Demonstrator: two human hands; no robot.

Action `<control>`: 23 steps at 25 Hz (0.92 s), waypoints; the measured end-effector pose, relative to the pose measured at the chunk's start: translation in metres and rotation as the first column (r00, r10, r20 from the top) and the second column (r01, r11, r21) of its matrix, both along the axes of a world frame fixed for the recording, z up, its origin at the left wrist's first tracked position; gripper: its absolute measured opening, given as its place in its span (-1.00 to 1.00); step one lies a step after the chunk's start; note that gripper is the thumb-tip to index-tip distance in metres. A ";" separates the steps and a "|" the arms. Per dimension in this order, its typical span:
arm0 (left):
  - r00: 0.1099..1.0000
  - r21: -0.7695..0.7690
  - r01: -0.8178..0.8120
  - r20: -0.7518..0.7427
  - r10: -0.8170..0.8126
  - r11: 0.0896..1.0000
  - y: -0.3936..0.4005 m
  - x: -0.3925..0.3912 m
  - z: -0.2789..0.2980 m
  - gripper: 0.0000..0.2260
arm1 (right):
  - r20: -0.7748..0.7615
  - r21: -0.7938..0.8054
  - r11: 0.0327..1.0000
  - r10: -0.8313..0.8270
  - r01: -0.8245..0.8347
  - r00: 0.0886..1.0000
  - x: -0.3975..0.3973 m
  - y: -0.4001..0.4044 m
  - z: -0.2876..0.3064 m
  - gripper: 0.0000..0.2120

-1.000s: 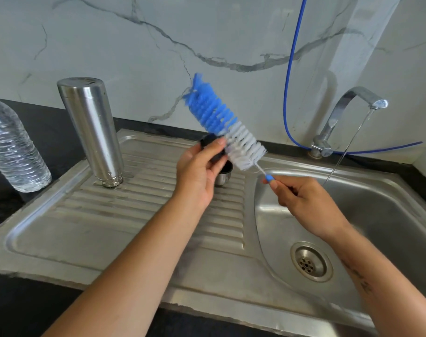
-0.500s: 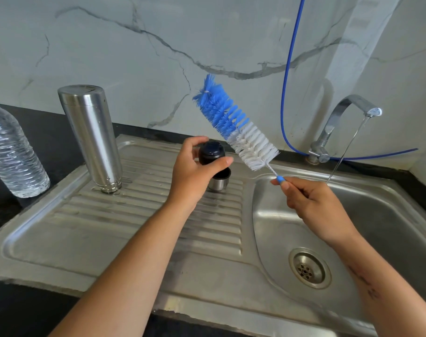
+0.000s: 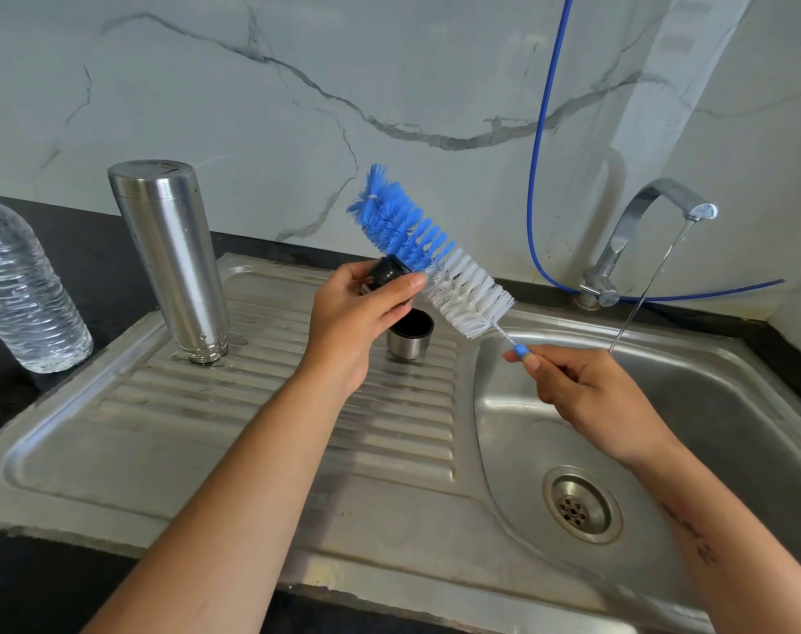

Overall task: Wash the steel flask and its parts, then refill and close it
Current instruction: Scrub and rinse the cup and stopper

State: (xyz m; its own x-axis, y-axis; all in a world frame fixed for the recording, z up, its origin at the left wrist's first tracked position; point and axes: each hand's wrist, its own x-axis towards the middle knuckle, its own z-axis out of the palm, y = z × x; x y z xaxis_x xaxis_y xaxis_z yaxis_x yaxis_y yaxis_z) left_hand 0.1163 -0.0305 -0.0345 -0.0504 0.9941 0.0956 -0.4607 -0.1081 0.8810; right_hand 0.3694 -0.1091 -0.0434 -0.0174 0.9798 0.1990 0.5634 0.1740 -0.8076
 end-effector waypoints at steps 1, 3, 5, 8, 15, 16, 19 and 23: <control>1.000 -0.007 0.009 0.001 -0.009 1.000 0.000 -0.001 0.001 -0.60 | 0.002 -0.003 1.000 0.011 -0.011 1.000 0.001 -0.001 0.000 -0.79; 0.994 -0.017 0.073 -0.082 -0.074 0.997 -0.006 0.006 -0.001 -0.66 | 0.022 0.029 1.000 0.005 -0.006 1.000 -0.003 -0.001 0.002 -0.80; 0.977 -0.008 0.135 -0.162 -0.135 0.991 -0.013 0.017 -0.002 -0.70 | 0.055 0.086 0.996 -0.001 -0.004 0.999 -0.012 -0.001 0.006 -0.81; 0.998 -0.012 0.066 -0.007 -0.066 0.998 -0.005 0.008 0.003 -0.80 | 0.082 0.071 0.995 0.058 -0.064 0.995 -0.012 -0.003 0.008 -0.80; 0.994 -0.057 0.099 0.042 -0.097 0.993 -0.014 0.020 0.003 -0.88 | 0.101 0.102 0.993 0.040 -0.050 0.994 -0.013 -0.001 0.009 -0.79; 0.991 -0.061 0.061 0.125 -0.053 0.996 -0.009 0.012 0.006 -0.90 | 0.107 0.081 0.994 0.063 -0.072 0.992 -0.010 -0.003 0.009 -0.79; 0.988 -0.075 0.073 0.142 -0.062 0.995 -0.010 0.010 0.005 -0.92 | 0.074 0.071 0.995 0.066 -0.072 0.995 -0.012 -0.005 0.011 -0.80; 0.989 -0.067 0.111 0.105 -0.104 0.992 -0.014 0.021 0.004 -0.86 | 0.093 0.074 0.995 0.056 -0.063 0.994 -0.009 -0.004 0.013 -0.80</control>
State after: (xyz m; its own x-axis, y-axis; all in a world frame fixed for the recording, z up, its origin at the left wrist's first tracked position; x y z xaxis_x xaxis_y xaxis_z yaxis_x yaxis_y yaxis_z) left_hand 0.1371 -0.0446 -0.0309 0.0512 0.9984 0.0227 -0.5532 0.0094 0.8330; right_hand 0.3601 -0.1134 -0.0306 -0.0966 0.9585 0.2682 0.6203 0.2687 -0.7369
